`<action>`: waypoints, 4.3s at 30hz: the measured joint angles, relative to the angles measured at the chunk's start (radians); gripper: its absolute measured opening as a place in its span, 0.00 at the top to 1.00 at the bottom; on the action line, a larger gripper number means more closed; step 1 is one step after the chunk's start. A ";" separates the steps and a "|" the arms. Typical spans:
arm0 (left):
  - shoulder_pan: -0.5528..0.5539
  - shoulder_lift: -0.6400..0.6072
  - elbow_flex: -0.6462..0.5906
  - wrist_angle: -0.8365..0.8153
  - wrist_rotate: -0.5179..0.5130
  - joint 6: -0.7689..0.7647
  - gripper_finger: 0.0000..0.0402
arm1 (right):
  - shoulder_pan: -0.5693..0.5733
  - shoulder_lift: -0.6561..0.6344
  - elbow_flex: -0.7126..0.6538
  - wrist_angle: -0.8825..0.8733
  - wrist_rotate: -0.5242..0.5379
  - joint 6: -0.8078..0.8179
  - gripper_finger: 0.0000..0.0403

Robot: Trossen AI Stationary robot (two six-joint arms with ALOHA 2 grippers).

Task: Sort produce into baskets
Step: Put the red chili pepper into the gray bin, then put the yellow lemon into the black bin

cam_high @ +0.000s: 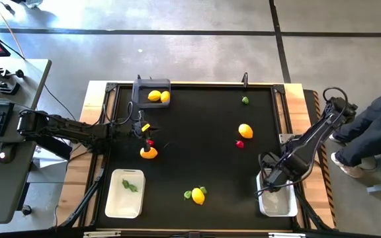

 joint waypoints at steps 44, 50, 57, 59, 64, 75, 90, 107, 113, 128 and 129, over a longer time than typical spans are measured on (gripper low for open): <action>0.000 0.000 0.000 -0.002 0.000 0.007 1.00 | -0.378 -0.068 0.100 0.076 0.448 -0.728 1.00; 0.000 0.000 0.000 -0.011 0.000 0.007 1.00 | -0.544 -0.066 0.100 0.213 0.505 -1.023 1.00; 0.000 0.000 0.000 -0.008 0.000 0.002 1.00 | -0.738 -0.066 0.100 0.365 0.529 -1.314 1.00; 0.000 0.000 0.000 -0.008 0.000 0.001 1.00 | -0.792 -0.066 0.100 0.404 0.523 -1.371 1.00; 0.000 0.000 0.000 -0.014 0.000 0.001 1.00 | -0.902 -0.066 0.077 0.571 0.474 -1.515 1.00; 0.000 0.000 0.000 -0.014 0.001 0.001 1.00 | -1.044 -0.066 -0.269 1.212 0.338 -1.647 1.00; 0.000 0.000 0.000 -0.012 0.000 0.001 1.00 | -1.070 -0.152 -0.431 1.522 0.369 -1.670 1.00; 0.000 0.000 0.000 -0.008 0.001 0.000 1.00 | -1.070 -0.152 -0.432 1.520 0.365 -1.696 1.00; 0.000 0.000 0.000 -0.011 0.011 0.000 1.00 | -1.070 -0.152 -0.432 1.506 0.365 -1.696 1.00; 0.000 0.000 0.000 -0.035 0.023 0.000 1.00 | -1.054 -0.152 -0.592 1.641 0.369 -1.566 1.00; 0.000 0.000 0.000 -0.035 0.032 0.001 1.00 | -1.049 -0.152 -0.597 1.638 0.373 -1.552 1.00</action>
